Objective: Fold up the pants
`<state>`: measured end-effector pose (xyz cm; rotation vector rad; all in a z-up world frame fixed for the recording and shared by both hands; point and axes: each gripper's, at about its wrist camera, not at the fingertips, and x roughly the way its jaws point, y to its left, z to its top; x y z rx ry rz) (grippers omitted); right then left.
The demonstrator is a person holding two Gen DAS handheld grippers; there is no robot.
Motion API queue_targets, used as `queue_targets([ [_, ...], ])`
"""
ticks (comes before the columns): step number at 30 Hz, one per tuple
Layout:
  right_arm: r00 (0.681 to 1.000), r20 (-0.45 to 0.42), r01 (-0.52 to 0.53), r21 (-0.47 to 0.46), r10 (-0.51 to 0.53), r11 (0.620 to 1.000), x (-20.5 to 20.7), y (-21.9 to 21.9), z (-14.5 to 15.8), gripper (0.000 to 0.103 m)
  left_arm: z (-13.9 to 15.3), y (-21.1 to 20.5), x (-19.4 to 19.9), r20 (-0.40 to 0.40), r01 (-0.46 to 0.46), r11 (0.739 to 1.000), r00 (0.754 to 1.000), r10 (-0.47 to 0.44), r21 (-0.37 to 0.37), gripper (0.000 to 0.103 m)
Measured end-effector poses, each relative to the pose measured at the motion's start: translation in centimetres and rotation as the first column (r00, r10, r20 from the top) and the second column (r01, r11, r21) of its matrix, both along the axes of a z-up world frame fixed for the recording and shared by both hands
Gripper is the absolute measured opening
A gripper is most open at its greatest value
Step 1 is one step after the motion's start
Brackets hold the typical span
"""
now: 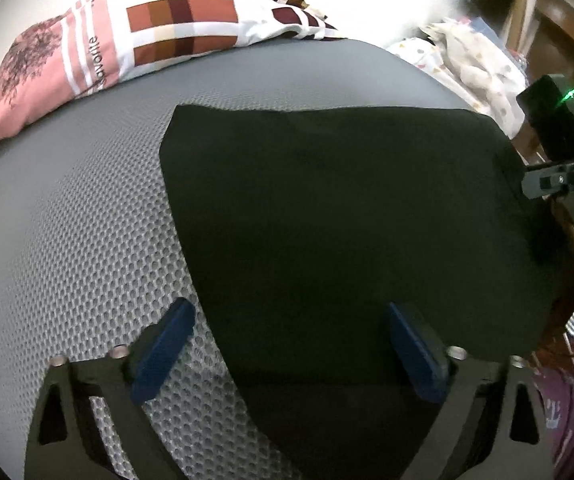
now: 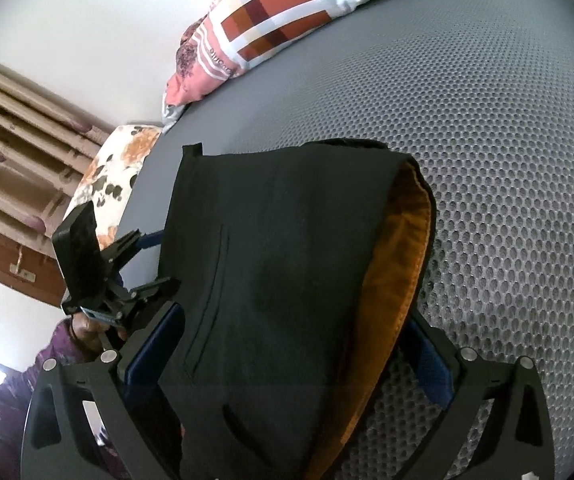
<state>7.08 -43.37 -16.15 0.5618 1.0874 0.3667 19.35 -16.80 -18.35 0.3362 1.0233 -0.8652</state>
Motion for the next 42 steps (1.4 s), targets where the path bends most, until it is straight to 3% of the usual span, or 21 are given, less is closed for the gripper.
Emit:
queue_targets([
  [3,1.000,0.002,-0.018,-0.015,0.018,1.000,0.0,0.2,0.0,0.103,0.3,-0.2,0.3,-0.008,-0.008,1.000,1.000,0.008,-0.001,0.077],
  [6,1.000,0.006,-0.022,-0.029,0.022,0.999,0.1,0.3,0.0,0.096,0.5,0.3,0.8,-0.023,-0.023,0.999,0.999,0.023,-0.022,0.065],
  [8,1.000,0.006,-0.010,-0.043,0.010,0.999,0.2,0.4,0.0,0.082,0.7,0.9,1.2,-0.040,-0.040,0.998,0.998,0.038,-0.040,0.052],
  [9,1.000,0.002,0.004,-0.052,-0.004,0.999,0.2,0.2,-0.1,0.060,0.7,1.0,1.5,-0.048,-0.041,0.998,0.998,0.039,-0.046,0.050],
  [10,1.000,-0.005,0.015,-0.062,-0.016,0.998,0.2,-0.1,-0.2,0.048,0.8,1.2,1.6,-0.056,-0.041,0.998,0.998,0.038,-0.049,0.048],
  [11,0.999,-0.012,0.032,-0.046,-0.033,0.998,0.2,-0.7,-0.4,0.046,0.8,1.2,1.7,-0.059,-0.038,0.998,0.998,0.035,-0.048,0.047],
  [15,0.999,-0.026,0.043,0.010,-0.043,0.999,0.1,-1.7,-0.9,0.045,0.8,1.4,2.3,-0.086,-0.029,0.999,0.996,0.026,-0.041,0.052],
  [17,0.999,-0.034,0.036,0.020,-0.035,0.999,0.1,-1.9,-0.8,0.050,0.6,2.0,2.9,-0.112,-0.038,0.998,0.993,0.033,-0.044,0.063],
  [22,0.998,-0.070,0.002,0.037,0.001,0.999,0.2,-2.9,-0.9,0.054,0.6,2.5,3.3,-0.169,0.029,0.995,0.985,-0.044,-0.093,0.065],
  [27,0.994,-0.108,-0.015,0.165,0.034,0.986,0.9,-3.7,-1.6,0.065,0.3,2.1,4.7,-0.297,0.058,0.977,0.947,-0.119,-0.207,0.067],
  [32,0.996,-0.055,-0.042,0.327,0.064,0.944,1.1,-3.1,-2.6,0.065,-0.6,4.4,6.1,-0.432,-0.011,0.943,0.891,-0.142,-0.332,0.067],
  [37,0.987,-0.106,-0.092,0.258,0.123,0.962,0.8,-3.1,-2.3,0.059,-0.1,4.8,6.2,-0.455,0.066,0.954,0.868,-0.200,-0.294,0.067],
  [39,0.986,-0.120,-0.080,0.292,0.120,0.953,0.9,-3.5,-2.6,0.058,-0.1,4.3,6.4,-0.471,0.058,0.951,0.859,-0.202,-0.303,0.067],
  [42,0.989,-0.083,-0.096,0.269,0.123,0.958,1.2,-2.7,-2.3,0.062,-0.5,3.7,6.8,-0.513,0.005,0.937,0.835,-0.197,-0.350,0.068],
])
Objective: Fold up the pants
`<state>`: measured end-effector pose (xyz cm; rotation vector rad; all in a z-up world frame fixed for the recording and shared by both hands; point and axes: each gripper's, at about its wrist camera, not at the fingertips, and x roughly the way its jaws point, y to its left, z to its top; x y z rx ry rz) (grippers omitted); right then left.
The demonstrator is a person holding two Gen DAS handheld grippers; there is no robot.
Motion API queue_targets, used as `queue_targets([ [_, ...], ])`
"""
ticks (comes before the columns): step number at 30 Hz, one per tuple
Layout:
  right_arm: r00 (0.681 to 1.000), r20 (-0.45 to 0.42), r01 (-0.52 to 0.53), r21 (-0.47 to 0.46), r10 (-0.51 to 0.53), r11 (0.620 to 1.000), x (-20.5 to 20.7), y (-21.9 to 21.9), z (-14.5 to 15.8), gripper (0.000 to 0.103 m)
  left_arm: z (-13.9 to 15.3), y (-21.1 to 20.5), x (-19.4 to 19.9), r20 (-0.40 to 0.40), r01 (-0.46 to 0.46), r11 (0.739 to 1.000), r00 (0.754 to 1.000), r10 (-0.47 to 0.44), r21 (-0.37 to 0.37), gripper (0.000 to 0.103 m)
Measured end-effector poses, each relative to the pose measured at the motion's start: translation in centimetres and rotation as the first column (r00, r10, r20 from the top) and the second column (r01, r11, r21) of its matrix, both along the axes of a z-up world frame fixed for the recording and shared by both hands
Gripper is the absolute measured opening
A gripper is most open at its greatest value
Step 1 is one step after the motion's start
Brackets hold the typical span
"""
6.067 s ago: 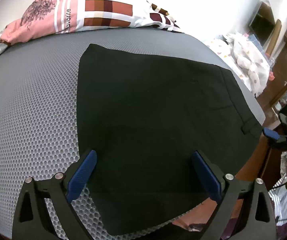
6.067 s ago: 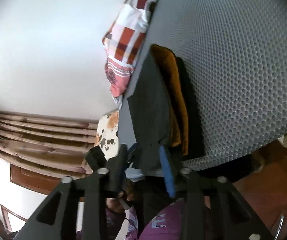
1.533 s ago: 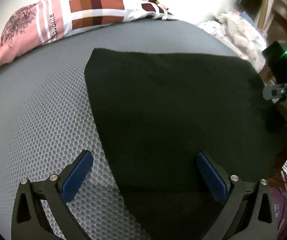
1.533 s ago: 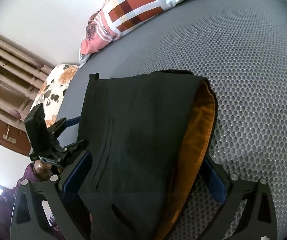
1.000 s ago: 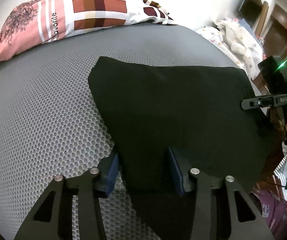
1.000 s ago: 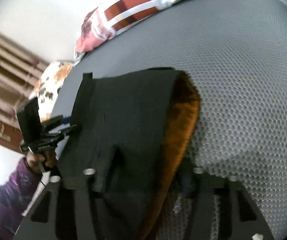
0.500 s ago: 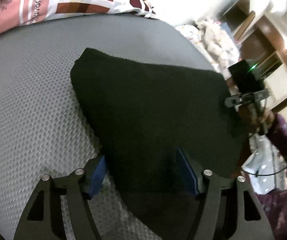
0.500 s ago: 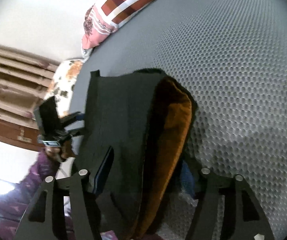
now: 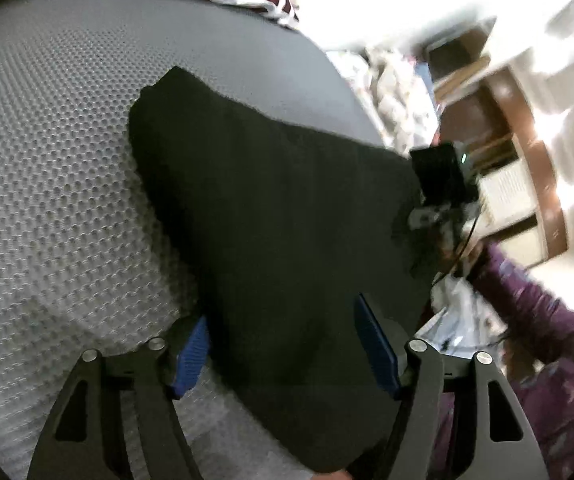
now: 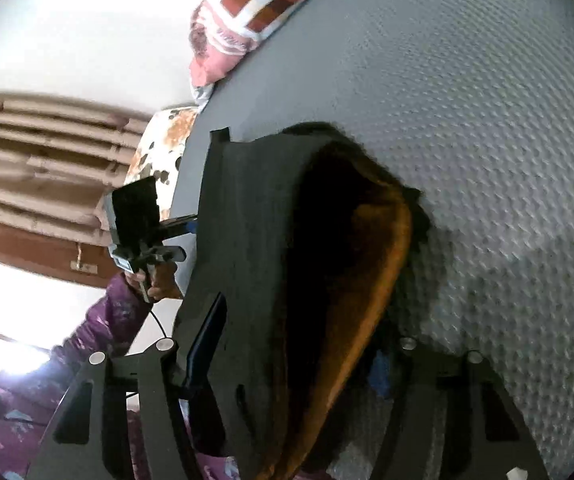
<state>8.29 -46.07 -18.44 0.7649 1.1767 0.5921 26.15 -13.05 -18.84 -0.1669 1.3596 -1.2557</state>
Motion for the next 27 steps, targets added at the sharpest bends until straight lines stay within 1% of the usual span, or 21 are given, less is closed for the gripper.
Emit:
queue_targets([
  [1,1.000,0.015,0.012,0.005,-0.012,1.000,0.1,0.3,0.0,0.062,-0.2,0.1,0.1,-0.021,-0.023,1.000,1.000,0.022,-0.020,0.068],
  [3,0.999,0.037,0.028,-0.001,-0.028,1.000,0.0,0.8,0.1,0.059,-0.2,0.2,0.2,-0.020,-0.056,0.998,0.998,0.055,-0.033,0.068],
  [4,0.999,0.039,0.029,-0.017,-0.028,0.999,0.2,0.9,0.1,0.051,0.0,0.3,0.1,-0.001,-0.060,0.998,0.998,0.060,-0.027,0.066],
  [6,0.999,0.028,0.034,-0.049,-0.032,0.998,-0.2,0.8,-0.2,0.038,0.2,0.8,-0.4,0.050,-0.061,0.998,0.997,0.061,0.002,0.054],
  [7,0.999,0.021,0.036,-0.038,-0.035,0.999,-0.5,0.4,-0.4,0.037,0.1,1.1,-0.3,0.055,-0.070,0.997,0.996,0.068,0.019,0.042],
  [8,0.999,0.017,0.035,-0.028,-0.035,0.999,-0.7,0.2,-0.5,0.037,-0.2,1.5,0.1,0.033,-0.082,0.996,0.996,0.081,0.026,0.034],
  [10,0.999,0.015,0.032,-0.026,-0.031,0.999,-0.6,0.1,-0.4,0.037,-0.9,1.9,0.6,-0.038,-0.095,0.995,0.995,0.095,0.013,0.034],
  [12,0.999,0.001,0.033,0.006,-0.033,0.999,-0.4,0.0,-0.6,0.038,-0.8,1.1,0.7,-0.037,-0.073,0.997,0.997,0.074,0.030,0.034],
  [13,0.999,0.000,0.032,0.006,-0.032,0.999,-0.4,0.0,-0.6,0.039,-0.8,0.8,0.7,-0.041,-0.060,0.998,0.997,0.062,0.037,0.035],
  [14,0.999,-0.010,0.032,-0.002,-0.032,0.999,-0.3,0.1,-0.5,0.042,-1.0,0.4,0.8,-0.066,-0.054,0.998,0.996,0.056,0.033,0.044],
  [15,0.999,-0.014,0.028,0.000,-0.028,1.000,-0.1,0.3,-0.4,0.049,-1.2,0.3,1.1,-0.116,-0.055,0.998,0.992,0.056,0.005,0.052],
  [16,1.000,-0.015,0.018,0.005,-0.018,1.000,0.1,0.7,-0.1,0.059,-1.2,0.1,1.4,-0.148,-0.062,0.998,0.987,0.059,-0.016,0.058],
  [17,1.000,-0.014,0.010,0.003,-0.010,1.000,0.5,1.2,0.1,0.064,-1.2,-0.3,1.2,-0.134,-0.048,0.999,0.990,0.047,-0.003,0.058],
  [18,1.000,-0.010,0.002,-0.001,-0.002,1.000,0.7,1.6,0.3,0.075,-1.0,-0.6,1.0,-0.104,-0.038,0.999,0.994,0.038,0.002,0.058],
  [20,1.000,0.011,-0.014,-0.029,0.014,0.999,0.9,2.7,0.7,0.077,-0.4,-1.5,0.3,-0.032,-0.045,0.999,0.998,0.046,0.020,0.058],
  [21,1.000,0.025,-0.014,-0.037,0.014,0.999,0.8,3.0,0.8,0.075,-0.3,-1.7,0.1,-0.010,-0.053,0.998,0.999,0.053,0.028,0.058],
  [23,0.999,0.030,0.014,-0.036,-0.013,0.999,0.7,2.6,0.4,0.054,0.1,-2.1,-0.6,0.062,-0.081,0.995,0.995,0.077,0.059,0.053],
  [24,0.999,0.021,0.037,-0.036,-0.037,0.999,0.8,2.3,0.0,0.038,0.3,-2.3,-1.1,0.107,-0.097,0.992,0.990,0.088,0.081,0.050],
  [25,0.998,0.002,0.070,-0.017,-0.070,0.997,0.7,1.8,-0.6,0.034,0.4,-2.2,-1.5,0.137,-0.117,0.988,0.985,0.103,0.098,0.039],
  [26,0.996,-0.002,0.090,0.009,-0.090,0.996,0.9,1.7,-0.9,0.034,0.3,-2.2,-1.7,0.153,-0.148,0.982,0.980,0.129,0.119,0.031],
  [27,0.995,0.003,0.101,0.020,-0.101,0.995,0.8,1.6,-0.9,0.033,0.1,-1.8,-1.9,0.152,-0.171,0.978,0.976,0.153,0.116,0.030],
])
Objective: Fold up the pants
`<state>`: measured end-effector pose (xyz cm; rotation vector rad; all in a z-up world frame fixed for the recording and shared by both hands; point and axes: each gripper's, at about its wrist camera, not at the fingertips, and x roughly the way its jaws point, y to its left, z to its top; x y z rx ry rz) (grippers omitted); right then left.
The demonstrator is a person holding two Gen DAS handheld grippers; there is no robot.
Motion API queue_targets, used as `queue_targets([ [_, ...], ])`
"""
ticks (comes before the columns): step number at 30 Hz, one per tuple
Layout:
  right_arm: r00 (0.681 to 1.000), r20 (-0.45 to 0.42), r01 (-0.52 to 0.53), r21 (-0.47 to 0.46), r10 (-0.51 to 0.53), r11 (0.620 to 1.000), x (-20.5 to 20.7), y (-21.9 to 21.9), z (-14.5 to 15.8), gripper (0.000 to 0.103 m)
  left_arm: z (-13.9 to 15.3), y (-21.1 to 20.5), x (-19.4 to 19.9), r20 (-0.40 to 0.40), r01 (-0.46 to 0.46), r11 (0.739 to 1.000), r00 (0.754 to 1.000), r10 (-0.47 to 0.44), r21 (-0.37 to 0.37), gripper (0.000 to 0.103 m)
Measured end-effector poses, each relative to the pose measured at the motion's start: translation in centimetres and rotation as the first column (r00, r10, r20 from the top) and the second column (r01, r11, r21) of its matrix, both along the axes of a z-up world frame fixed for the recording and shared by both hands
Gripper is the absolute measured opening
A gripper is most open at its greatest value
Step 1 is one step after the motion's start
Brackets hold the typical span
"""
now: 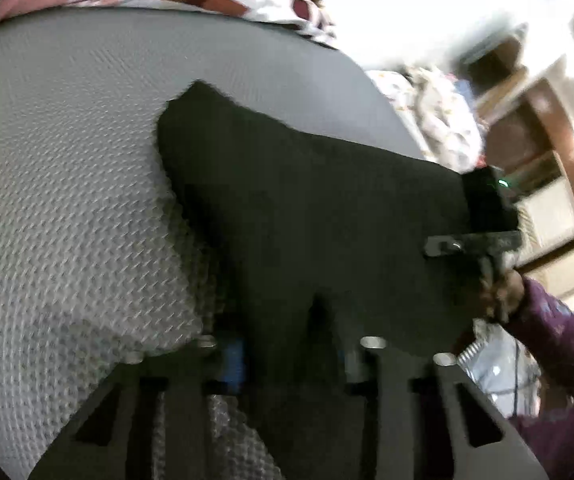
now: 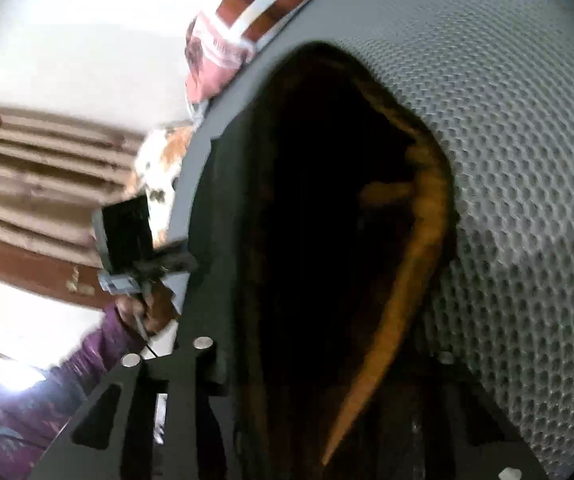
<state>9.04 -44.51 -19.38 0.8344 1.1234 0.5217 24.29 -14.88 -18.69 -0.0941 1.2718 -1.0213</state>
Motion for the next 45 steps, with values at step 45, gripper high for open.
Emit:
queue_targets([
  [45,0.988,0.142,-0.076,0.146,0.056,0.986,10.5,18.2,5.5,0.030,9.2,15.4,-4.4,0.480,-0.419,0.906,0.808,0.343,0.058,0.018],
])
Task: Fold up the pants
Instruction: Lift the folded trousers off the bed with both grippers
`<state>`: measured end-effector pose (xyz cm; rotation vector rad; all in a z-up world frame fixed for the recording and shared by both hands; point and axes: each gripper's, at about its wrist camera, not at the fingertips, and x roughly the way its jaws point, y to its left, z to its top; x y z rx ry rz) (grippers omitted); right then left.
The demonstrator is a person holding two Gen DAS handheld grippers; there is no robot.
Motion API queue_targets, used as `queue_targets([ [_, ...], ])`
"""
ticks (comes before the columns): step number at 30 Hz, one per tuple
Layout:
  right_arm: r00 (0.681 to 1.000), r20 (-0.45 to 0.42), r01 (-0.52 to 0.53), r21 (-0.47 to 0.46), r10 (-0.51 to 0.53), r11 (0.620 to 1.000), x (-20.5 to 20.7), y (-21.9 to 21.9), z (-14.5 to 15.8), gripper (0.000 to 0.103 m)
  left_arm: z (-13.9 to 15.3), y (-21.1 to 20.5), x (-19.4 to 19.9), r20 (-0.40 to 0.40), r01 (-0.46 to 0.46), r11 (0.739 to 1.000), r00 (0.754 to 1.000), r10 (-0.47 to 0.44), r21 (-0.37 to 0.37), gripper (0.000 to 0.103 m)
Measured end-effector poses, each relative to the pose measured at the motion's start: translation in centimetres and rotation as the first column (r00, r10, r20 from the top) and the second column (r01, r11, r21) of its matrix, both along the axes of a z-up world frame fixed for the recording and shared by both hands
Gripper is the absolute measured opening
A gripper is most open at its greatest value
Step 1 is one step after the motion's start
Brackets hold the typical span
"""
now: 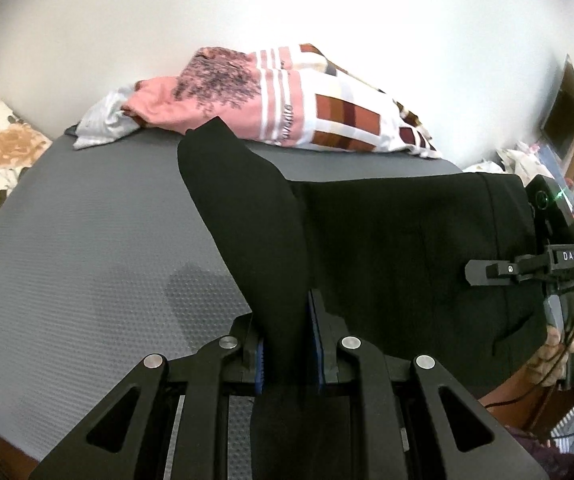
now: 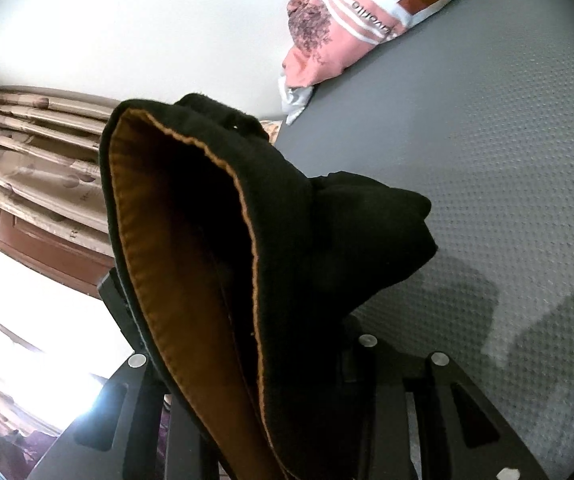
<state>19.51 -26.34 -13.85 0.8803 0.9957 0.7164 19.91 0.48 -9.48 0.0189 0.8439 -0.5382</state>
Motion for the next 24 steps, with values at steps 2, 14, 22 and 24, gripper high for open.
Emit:
queue_targets([
  [2,1.000,-0.001,-0.006,0.003,0.006,1.000,0.5,0.6,0.1,0.030,0.2,0.7,0.4,0.011,-0.012,1.000,1.000,0.012,0.006,0.018],
  [14,0.999,0.009,-0.039,0.021,0.038,0.999,4.6,4.2,0.6,0.030,0.8,4.0,3.2,0.039,-0.076,0.997,0.996,0.076,-0.004,0.018],
  [22,0.999,0.017,-0.050,0.035,0.049,0.998,7.0,5.5,0.7,0.030,1.1,5.5,5.7,0.055,-0.105,0.994,0.993,0.105,-0.011,0.018],
  [24,0.999,0.021,-0.051,0.040,0.050,0.998,7.6,5.6,0.9,0.030,1.3,5.8,6.4,0.064,-0.113,0.994,0.991,0.113,-0.011,0.018],
])
